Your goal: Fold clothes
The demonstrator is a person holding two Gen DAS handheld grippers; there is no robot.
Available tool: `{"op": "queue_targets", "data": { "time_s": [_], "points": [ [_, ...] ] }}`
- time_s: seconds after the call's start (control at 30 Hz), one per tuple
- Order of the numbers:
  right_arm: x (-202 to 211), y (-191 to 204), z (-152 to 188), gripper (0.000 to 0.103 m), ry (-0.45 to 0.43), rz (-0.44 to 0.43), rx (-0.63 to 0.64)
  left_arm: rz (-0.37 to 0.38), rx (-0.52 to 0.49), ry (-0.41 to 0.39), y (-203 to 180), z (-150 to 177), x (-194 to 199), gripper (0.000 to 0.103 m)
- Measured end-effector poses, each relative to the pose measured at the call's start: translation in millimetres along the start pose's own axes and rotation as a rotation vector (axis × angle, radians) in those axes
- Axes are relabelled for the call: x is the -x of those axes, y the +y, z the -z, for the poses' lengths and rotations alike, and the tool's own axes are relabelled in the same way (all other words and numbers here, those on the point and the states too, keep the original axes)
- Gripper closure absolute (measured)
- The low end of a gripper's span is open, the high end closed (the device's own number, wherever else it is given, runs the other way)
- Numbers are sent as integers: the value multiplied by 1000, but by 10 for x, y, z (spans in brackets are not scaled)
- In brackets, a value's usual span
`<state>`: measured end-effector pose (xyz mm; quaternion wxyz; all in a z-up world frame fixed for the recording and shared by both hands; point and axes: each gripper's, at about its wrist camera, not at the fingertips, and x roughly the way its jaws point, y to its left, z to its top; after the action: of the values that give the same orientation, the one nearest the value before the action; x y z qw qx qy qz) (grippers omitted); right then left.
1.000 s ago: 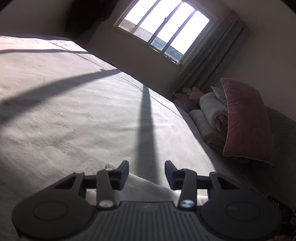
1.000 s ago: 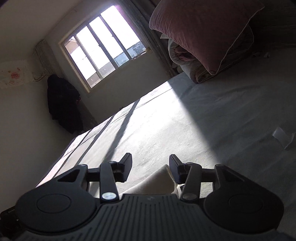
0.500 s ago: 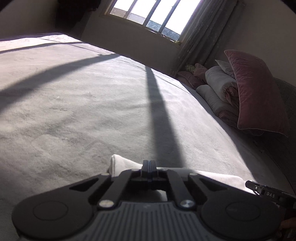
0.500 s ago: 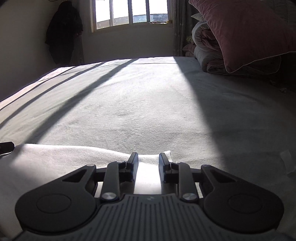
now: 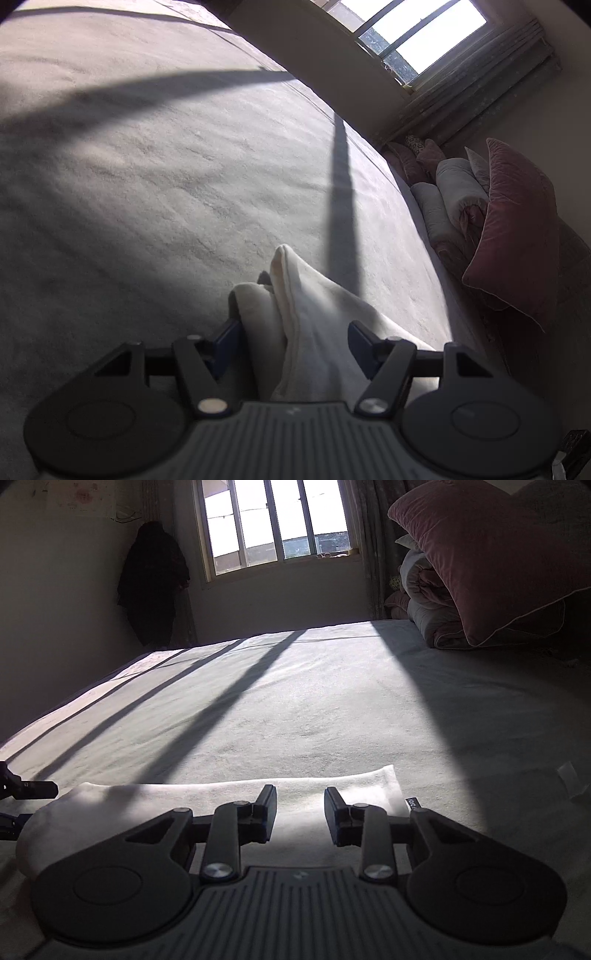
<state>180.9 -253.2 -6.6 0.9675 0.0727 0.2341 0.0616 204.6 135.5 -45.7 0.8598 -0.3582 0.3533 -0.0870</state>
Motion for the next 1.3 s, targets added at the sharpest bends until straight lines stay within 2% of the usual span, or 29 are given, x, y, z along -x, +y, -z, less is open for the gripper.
{"op": "queue_targets", "data": {
  "time_s": [0.13, 0.27, 0.33, 0.4, 0.47, 0.53, 0.6, 0.63, 0.87, 0.97, 1.03, 1.07, 1.1, 1.23, 1.3],
  "points": [
    [-25, 101, 95, 70, 8, -69, 17, -15, 43, 44, 18, 99, 93, 37],
    [34, 145, 172, 70, -43, -141, 30, -58, 55, 29, -46, 179, 193, 25],
    [61, 166, 205, 70, -66, -177, 36, -79, 61, 20, -78, 218, 243, 25],
    [51, 181, 180, 70, -52, -225, 47, -101, 67, 12, -111, 258, 293, 25],
    [-3, 217, 202, 70, -14, -252, 71, -135, 133, 1, -111, 388, 355, 25],
    [-61, 253, 225, 70, 26, -276, 96, -93, 229, -33, -104, 540, 468, 23],
    [-166, 300, 284, 69, 86, -266, 126, -30, 328, -64, -55, 708, 489, 15],
    [-160, 302, 275, 69, 85, -269, 126, -7, 375, -70, -25, 787, 474, 15],
    [-76, 246, 250, 69, 56, -305, 72, 7, 449, -311, -181, 1041, 322, 16],
    [-48, 248, 231, 69, 38, -360, 28, -30, 467, -424, -282, 1129, 272, 16],
    [-22, 253, 223, 69, 27, -389, -8, -45, 492, -488, -319, 1202, 248, 21],
    [-8, 257, 219, 70, 22, -406, -28, -53, 504, -520, -337, 1238, 236, 28],
    [-5, 275, 220, 76, 27, -426, -32, -68, 520, -542, -350, 1273, 225, 35],
    [-2, 392, 246, 82, 68, -489, -10, -103, 531, -596, -386, 1361, 203, 51],
    [-63, 446, 304, 85, 125, -496, 1, -86, 530, -609, -379, 1382, 188, 66]
  ]
}}
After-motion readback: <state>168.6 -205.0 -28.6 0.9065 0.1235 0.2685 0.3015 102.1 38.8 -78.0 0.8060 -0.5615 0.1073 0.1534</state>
